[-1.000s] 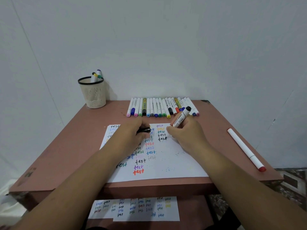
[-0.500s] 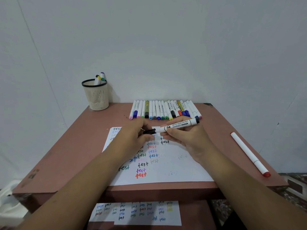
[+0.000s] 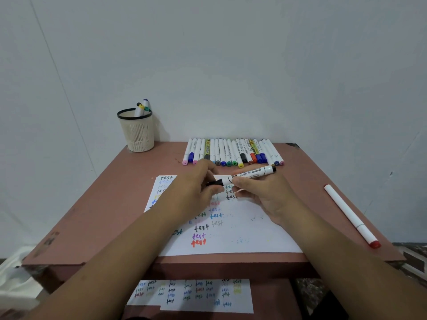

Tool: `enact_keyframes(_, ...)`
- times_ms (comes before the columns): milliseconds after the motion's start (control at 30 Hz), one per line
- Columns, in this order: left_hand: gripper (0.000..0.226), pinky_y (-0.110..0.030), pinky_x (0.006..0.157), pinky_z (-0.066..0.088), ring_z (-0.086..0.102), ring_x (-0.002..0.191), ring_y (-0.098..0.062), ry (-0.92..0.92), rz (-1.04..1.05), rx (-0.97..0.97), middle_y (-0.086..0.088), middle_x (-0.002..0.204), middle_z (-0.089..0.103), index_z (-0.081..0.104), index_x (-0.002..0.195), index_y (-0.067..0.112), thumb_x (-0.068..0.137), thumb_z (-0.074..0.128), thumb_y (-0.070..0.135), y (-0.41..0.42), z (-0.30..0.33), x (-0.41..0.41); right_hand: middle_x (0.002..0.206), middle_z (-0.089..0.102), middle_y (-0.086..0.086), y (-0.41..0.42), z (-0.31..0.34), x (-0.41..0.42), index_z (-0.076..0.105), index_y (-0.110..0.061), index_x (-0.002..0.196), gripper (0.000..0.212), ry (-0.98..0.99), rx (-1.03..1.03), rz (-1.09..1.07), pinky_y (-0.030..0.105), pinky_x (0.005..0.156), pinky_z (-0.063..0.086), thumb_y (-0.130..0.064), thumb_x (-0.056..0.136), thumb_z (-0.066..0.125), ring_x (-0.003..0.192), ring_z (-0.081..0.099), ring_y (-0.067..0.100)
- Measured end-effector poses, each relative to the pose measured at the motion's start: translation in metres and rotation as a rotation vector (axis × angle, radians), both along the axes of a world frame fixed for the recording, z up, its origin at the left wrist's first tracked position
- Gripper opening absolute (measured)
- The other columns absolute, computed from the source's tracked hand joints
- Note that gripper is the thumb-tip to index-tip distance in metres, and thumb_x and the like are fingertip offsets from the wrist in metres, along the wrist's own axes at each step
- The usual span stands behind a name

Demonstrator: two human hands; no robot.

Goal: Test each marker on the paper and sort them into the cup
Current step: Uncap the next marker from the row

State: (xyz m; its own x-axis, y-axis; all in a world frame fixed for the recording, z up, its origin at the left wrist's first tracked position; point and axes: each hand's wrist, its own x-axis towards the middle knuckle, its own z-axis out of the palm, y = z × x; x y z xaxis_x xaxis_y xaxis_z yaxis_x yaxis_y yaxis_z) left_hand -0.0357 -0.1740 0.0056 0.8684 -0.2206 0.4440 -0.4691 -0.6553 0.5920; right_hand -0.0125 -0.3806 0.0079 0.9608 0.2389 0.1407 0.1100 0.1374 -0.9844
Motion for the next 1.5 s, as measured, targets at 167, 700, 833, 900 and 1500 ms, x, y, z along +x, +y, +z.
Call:
enact_keyframes(167,0.061,-0.036,0.090,0.051,0.057,0.102,-0.007,0.224,0.172,0.292,0.018,0.118,0.057,0.043,0.131,0.041,0.081,0.059,0.072,0.022,0.007,-0.004,0.088,0.074,0.016,-0.003,-0.002,0.003,0.072,-0.005,0.101,0.024,0.055,0.056,-0.015,0.030,0.069,0.063,-0.007,0.078,0.080,0.080,0.073,0.023)
enact_keyframes(700,0.064,-0.025,0.094,0.041,0.048,0.118,0.003,0.236,0.219,0.041,0.028,0.134,0.050,0.049,0.131,0.050,0.075,0.061,0.078,0.099,0.036,0.023,0.112,0.067,0.018,0.074,0.103,0.052,0.049,-0.018,0.111,0.023,-0.060,0.198,-0.229,0.039,0.081,0.066,0.001,0.101,0.057,0.085,0.080,0.026)
enact_keyframes(833,0.056,-0.032,0.100,0.045,0.052,0.120,-0.004,0.094,0.412,-0.206,0.019,0.132,0.056,0.055,0.131,0.038,0.082,0.066,0.063,0.130,0.029,0.052,0.112,0.066,0.014,0.127,0.127,0.082,0.049,-0.021,0.105,0.020,-0.191,0.136,-0.201,0.040,0.086,0.065,-0.002,0.102,0.054,0.093,0.079,0.028)
enact_keyframes(900,0.046,-0.026,0.096,0.043,0.053,0.115,-0.001,0.012,0.490,-0.286,0.020,0.126,0.059,0.058,0.127,0.033,0.086,0.069,0.050,0.143,0.020,0.060,0.109,0.067,0.010,0.153,0.134,0.100,0.049,-0.024,0.103,0.019,-0.273,0.077,-0.207,0.039,0.087,0.065,-0.006,0.103,0.051,0.092,0.078,0.026)
enact_keyframes(1500,0.025,-0.013,0.073,0.041,0.056,0.091,0.014,-0.053,0.498,-0.329,0.017,0.106,0.065,0.062,0.113,0.034,0.089,0.070,0.034,0.167,-0.003,0.086,0.102,0.068,0.015,0.258,0.098,0.203,0.067,-0.001,0.113,0.034,-0.403,-0.710,-0.080,0.032,0.062,0.038,-0.026,0.103,0.046,0.075,0.051,0.020)
